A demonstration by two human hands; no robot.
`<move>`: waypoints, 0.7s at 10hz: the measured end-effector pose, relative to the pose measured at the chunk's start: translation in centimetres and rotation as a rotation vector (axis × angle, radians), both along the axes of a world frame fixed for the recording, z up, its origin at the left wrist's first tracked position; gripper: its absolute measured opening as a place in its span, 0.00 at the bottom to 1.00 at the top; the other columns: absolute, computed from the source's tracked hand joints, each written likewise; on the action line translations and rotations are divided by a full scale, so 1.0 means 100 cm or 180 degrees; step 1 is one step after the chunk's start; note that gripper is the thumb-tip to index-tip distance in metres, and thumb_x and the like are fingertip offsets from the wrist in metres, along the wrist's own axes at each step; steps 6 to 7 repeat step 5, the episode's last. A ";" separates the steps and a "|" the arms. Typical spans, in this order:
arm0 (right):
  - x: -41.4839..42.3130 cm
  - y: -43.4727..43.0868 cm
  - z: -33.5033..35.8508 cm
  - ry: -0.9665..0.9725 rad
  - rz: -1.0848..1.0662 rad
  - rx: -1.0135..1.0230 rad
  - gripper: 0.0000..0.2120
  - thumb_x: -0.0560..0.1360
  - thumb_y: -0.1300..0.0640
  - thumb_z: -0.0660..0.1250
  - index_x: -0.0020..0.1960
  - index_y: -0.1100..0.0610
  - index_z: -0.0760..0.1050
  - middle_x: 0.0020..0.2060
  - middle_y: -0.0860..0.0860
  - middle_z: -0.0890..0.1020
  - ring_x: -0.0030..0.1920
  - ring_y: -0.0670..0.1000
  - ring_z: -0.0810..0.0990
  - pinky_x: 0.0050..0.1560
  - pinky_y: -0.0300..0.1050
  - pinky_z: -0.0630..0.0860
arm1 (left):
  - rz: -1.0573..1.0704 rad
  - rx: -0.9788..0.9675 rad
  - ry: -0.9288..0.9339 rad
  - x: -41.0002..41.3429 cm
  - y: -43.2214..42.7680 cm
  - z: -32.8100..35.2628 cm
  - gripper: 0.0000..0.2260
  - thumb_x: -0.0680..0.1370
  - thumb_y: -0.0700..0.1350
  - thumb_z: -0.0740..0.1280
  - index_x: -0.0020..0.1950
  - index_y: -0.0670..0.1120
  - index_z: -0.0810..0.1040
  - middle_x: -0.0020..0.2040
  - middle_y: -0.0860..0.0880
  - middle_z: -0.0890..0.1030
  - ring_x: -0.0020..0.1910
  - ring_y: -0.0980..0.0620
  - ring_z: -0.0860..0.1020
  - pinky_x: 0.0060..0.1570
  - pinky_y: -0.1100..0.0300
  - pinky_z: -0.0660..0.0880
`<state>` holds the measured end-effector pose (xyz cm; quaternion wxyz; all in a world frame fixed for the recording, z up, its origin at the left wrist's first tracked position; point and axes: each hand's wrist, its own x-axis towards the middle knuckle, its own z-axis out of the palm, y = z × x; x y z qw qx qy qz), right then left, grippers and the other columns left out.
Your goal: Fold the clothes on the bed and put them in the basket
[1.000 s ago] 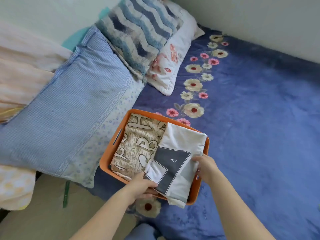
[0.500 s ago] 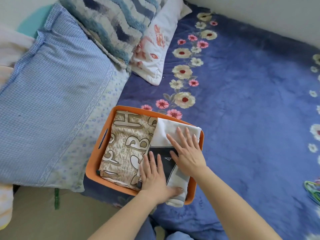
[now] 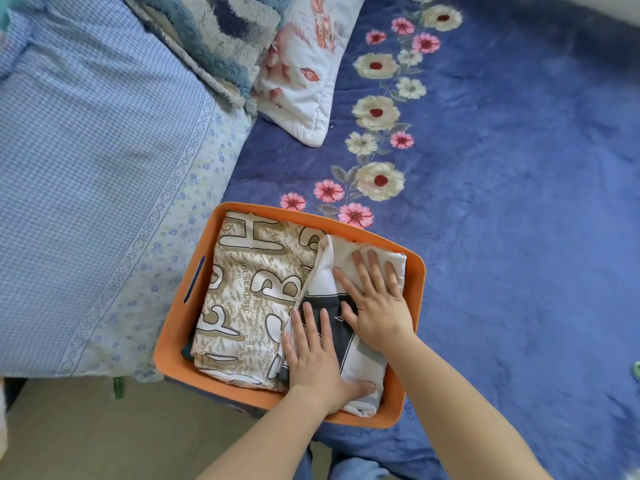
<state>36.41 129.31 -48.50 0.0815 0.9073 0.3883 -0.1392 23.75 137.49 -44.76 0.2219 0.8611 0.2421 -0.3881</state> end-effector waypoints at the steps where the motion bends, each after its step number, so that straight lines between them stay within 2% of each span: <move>1: 0.001 0.003 0.000 0.0118 -0.0062 -0.0164 0.30 0.77 0.41 0.46 0.78 0.44 0.50 0.78 0.54 0.50 0.78 0.56 0.41 0.75 0.56 0.34 | -0.0025 -0.0020 0.0149 0.004 0.002 -0.001 0.65 0.60 0.81 0.59 0.67 0.44 0.18 0.65 0.41 0.15 0.65 0.39 0.17 0.62 0.41 0.21; 2: 0.000 0.008 0.013 0.0256 0.0045 -0.0433 0.30 0.76 0.40 0.35 0.77 0.42 0.35 0.76 0.52 0.34 0.74 0.55 0.25 0.69 0.55 0.21 | -0.0109 -0.0059 0.0285 0.006 0.005 0.004 0.64 0.61 0.80 0.61 0.67 0.44 0.18 0.65 0.40 0.16 0.66 0.39 0.18 0.64 0.40 0.24; 3: 0.002 0.015 0.034 0.0696 0.0013 -0.0590 0.30 0.81 0.42 0.45 0.77 0.43 0.33 0.76 0.52 0.30 0.73 0.56 0.23 0.66 0.55 0.18 | -0.0255 -0.0142 0.0433 0.002 0.011 0.011 0.64 0.62 0.78 0.63 0.66 0.44 0.18 0.65 0.40 0.16 0.66 0.38 0.19 0.68 0.38 0.28; 4: 0.005 0.023 0.081 0.1099 -0.0027 -0.0656 0.31 0.81 0.49 0.57 0.80 0.47 0.47 0.79 0.53 0.41 0.78 0.58 0.36 0.74 0.58 0.34 | -0.0411 -0.0101 0.0513 0.000 0.019 0.028 0.63 0.65 0.73 0.66 0.70 0.44 0.21 0.68 0.40 0.18 0.69 0.38 0.22 0.72 0.37 0.34; 5: 0.007 0.023 0.120 0.1607 -0.0528 -0.0224 0.25 0.81 0.52 0.59 0.77 0.52 0.61 0.75 0.54 0.64 0.75 0.58 0.61 0.73 0.54 0.60 | -0.0474 -0.0075 0.0580 -0.001 0.030 0.046 0.56 0.70 0.67 0.67 0.76 0.45 0.27 0.73 0.41 0.24 0.73 0.40 0.27 0.74 0.40 0.40; 7: 0.007 0.023 0.120 0.1607 -0.0528 -0.0224 0.25 0.81 0.52 0.59 0.77 0.52 0.61 0.75 0.54 0.64 0.75 0.58 0.61 0.73 0.54 0.60 | -0.0474 -0.0075 0.0580 -0.001 0.030 0.046 0.56 0.70 0.67 0.67 0.76 0.45 0.27 0.73 0.41 0.24 0.73 0.40 0.27 0.74 0.40 0.40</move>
